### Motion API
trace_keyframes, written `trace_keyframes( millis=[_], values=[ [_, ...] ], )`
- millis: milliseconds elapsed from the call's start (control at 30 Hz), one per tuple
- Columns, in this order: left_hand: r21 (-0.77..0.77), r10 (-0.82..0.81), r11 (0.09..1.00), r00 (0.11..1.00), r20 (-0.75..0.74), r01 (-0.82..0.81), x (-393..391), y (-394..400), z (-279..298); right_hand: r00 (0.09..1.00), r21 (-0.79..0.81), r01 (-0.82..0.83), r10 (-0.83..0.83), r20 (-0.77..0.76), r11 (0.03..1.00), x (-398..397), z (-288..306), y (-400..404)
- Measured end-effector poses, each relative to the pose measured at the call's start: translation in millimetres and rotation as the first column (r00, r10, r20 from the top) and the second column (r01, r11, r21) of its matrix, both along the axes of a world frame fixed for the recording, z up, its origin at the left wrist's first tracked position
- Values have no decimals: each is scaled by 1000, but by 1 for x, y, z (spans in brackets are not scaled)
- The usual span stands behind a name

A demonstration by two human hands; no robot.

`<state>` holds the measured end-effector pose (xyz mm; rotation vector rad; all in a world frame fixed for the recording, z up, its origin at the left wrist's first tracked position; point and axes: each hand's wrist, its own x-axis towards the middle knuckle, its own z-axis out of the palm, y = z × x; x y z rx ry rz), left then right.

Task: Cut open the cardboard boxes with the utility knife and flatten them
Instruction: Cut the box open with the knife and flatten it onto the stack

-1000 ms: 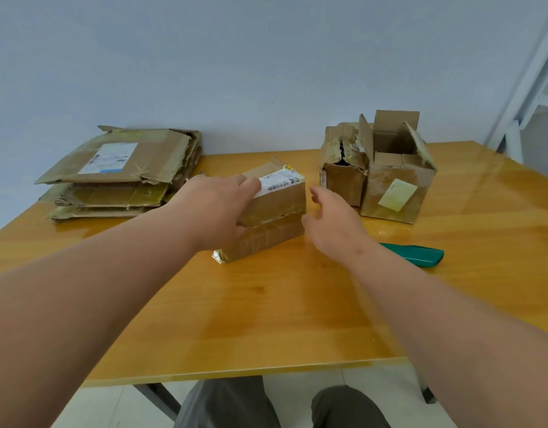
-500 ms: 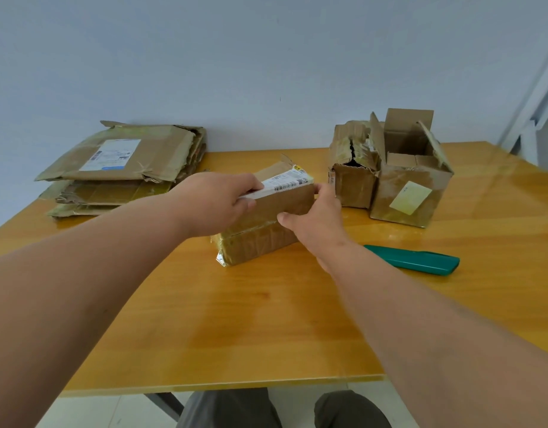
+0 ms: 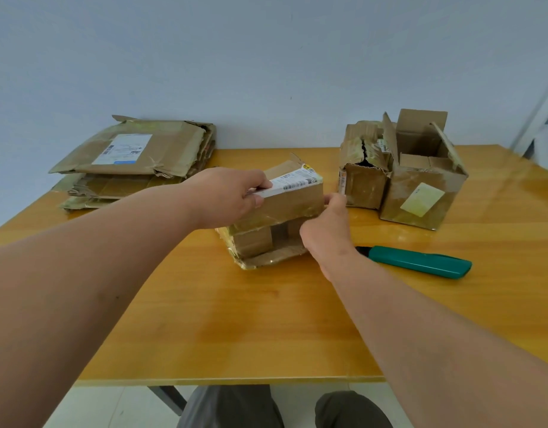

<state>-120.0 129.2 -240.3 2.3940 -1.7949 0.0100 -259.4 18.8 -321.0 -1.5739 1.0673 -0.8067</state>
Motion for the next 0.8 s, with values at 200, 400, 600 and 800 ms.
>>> trace_keyframes(
  millis=[200, 400, 600, 800],
  values=[
    [-4, -21, 1000, 994, 106, 22, -5, 1, -1, 980, -211, -129, 92, -174, 969, -15, -1, -10],
    [-25, -37, 998, 843, 536, 60, -19, 2, -26, 927, -484, -200, 5, -374, 852, -19, 4, -12],
    [-90, 10, 994, 809, 587, 54, -23, 4, -34, 905, -585, -219, -62, -420, 781, -18, 0, -12],
    [-59, -57, 993, 857, 513, 102, -21, 6, -23, 890, -657, -262, -87, -448, 707, -24, -2, -8]
  ],
)
